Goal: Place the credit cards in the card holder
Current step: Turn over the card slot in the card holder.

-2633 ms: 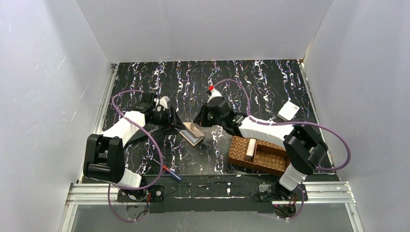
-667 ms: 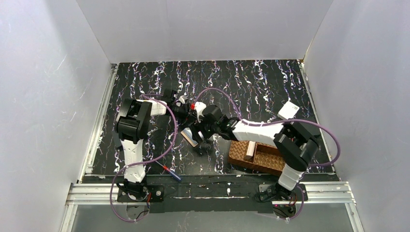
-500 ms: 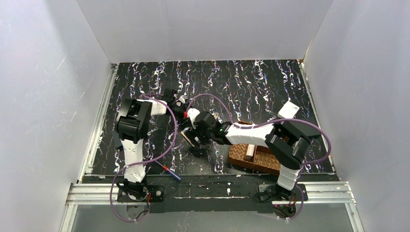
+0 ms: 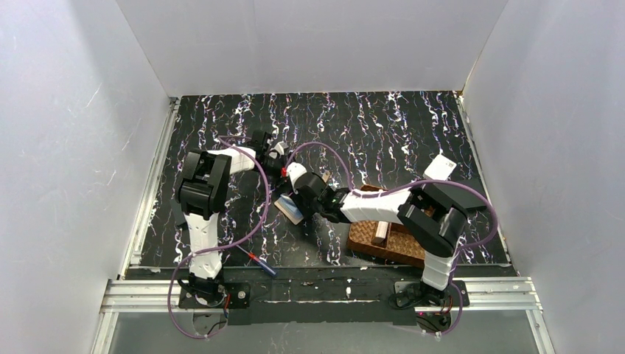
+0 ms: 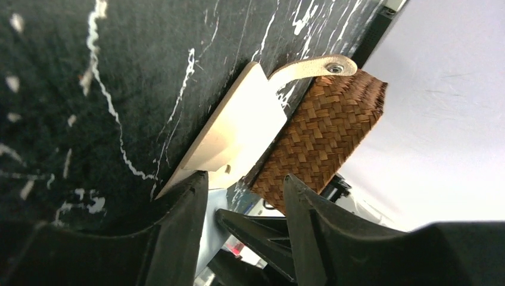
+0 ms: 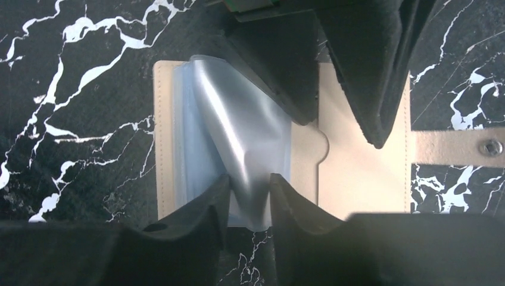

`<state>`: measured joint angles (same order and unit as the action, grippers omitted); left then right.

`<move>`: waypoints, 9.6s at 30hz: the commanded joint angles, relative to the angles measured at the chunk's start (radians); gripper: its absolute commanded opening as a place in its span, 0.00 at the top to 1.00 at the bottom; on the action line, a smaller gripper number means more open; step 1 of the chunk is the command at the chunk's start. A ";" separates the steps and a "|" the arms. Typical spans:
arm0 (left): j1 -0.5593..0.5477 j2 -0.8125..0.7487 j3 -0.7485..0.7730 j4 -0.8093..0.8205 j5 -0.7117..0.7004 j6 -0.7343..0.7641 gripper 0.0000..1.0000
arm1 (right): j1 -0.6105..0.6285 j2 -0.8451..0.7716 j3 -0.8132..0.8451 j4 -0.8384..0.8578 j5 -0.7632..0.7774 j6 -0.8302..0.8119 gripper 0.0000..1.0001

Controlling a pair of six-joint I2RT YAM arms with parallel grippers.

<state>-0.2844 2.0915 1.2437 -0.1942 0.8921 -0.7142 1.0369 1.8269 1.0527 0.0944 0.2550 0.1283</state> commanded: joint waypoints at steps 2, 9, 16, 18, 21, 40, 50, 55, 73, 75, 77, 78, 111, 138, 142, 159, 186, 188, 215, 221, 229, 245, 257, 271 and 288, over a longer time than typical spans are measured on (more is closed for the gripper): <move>0.026 -0.128 0.049 -0.218 -0.147 0.183 0.45 | -0.034 0.010 -0.014 0.016 0.028 0.115 0.68; 0.174 -0.425 -0.093 -0.246 -0.187 0.208 0.25 | -0.156 -0.034 -0.063 0.035 -0.205 0.290 0.74; 0.172 -0.716 -0.352 -0.194 -0.160 0.106 0.26 | -0.236 -0.041 -0.109 0.104 -0.450 0.508 0.81; 0.162 -0.779 -0.437 -0.168 -0.160 0.078 0.29 | -0.246 -0.039 -0.125 0.132 -0.491 0.563 0.81; 0.145 -0.811 -0.539 -0.096 -0.148 0.029 0.36 | -0.250 -0.024 -0.137 0.165 -0.529 0.620 0.80; 0.056 -0.621 -0.616 0.051 -0.306 0.014 0.76 | -0.199 -0.139 -0.037 -0.139 -0.288 0.370 0.41; 0.044 -0.539 -0.600 0.061 -0.303 0.023 0.80 | -0.032 -0.119 0.223 -0.361 -0.054 0.156 0.18; 0.044 -0.519 -0.598 0.060 -0.293 0.017 0.83 | 0.000 -0.060 0.268 -0.247 -0.223 0.194 0.35; 0.044 -0.525 -0.598 0.014 -0.316 0.035 0.83 | 0.022 0.120 0.318 -0.332 -0.011 0.133 0.28; 0.044 -0.527 -0.599 0.014 -0.314 0.035 0.83 | 0.029 0.134 0.321 -0.351 0.016 0.133 0.29; 0.044 -0.531 -0.599 0.012 -0.313 0.036 0.83 | 0.032 0.144 0.317 -0.362 0.038 0.140 0.32; 0.044 -0.534 -0.599 0.011 -0.313 0.036 0.83 | 0.032 0.147 0.312 -0.362 0.043 0.144 0.35; 0.045 -0.572 -0.623 -0.009 -0.347 0.048 0.84 | 0.043 0.171 0.245 -0.342 0.015 0.169 0.13; 0.043 -0.670 -0.511 -0.051 -0.249 0.019 0.74 | -0.179 0.050 0.001 0.053 -0.562 0.428 0.81; 0.040 -0.625 -0.495 0.019 -0.220 -0.025 0.76 | -0.188 0.039 0.013 0.053 -0.579 0.433 0.83; 0.009 -0.400 -0.456 0.002 -0.368 0.003 0.91 | -0.196 -0.009 0.161 -0.307 -0.277 0.228 0.61; 0.008 -0.390 -0.442 -0.053 -0.352 0.061 0.90 | -0.027 -0.161 0.089 -0.127 -0.479 0.255 0.61; 0.009 -0.392 -0.445 -0.053 -0.351 0.061 0.90 | -0.010 -0.145 0.070 -0.070 -0.479 0.225 0.69; 0.009 -0.391 -0.464 -0.035 -0.344 0.060 0.90 | 0.077 0.050 0.106 -0.072 0.090 0.108 0.99; 0.009 -0.390 -0.466 -0.042 -0.354 0.071 0.91 | 0.072 0.027 0.120 -0.182 0.304 0.067 0.99; 0.009 -0.380 -0.467 -0.037 -0.353 0.068 0.91 | 0.019 0.051 0.093 -0.163 0.292 0.044 0.99; -0.019 -0.507 -0.301 -0.092 -0.162 0.078 0.81 | -0.009 0.017 0.012 -0.153 -0.012 0.318 0.97; -0.077 -0.432 -0.456 0.095 -0.219 -0.045 0.90 | -0.077 -0.050 -0.013 -0.221 0.143 0.276 0.89; -0.076 -0.384 -0.489 0.032 -0.329 0.024 0.93 | 0.004 -0.065 0.225 -0.473 0.253 0.084 0.70; -0.076 -0.366 -0.497 0.021 -0.347 0.037 0.96 | -0.212 0.002 0.063 0.002 -0.568 0.304 0.77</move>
<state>-0.3566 1.6928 0.7708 -0.1014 0.6547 -0.7254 0.9100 1.7755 1.1769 -0.0602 -0.1088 0.3609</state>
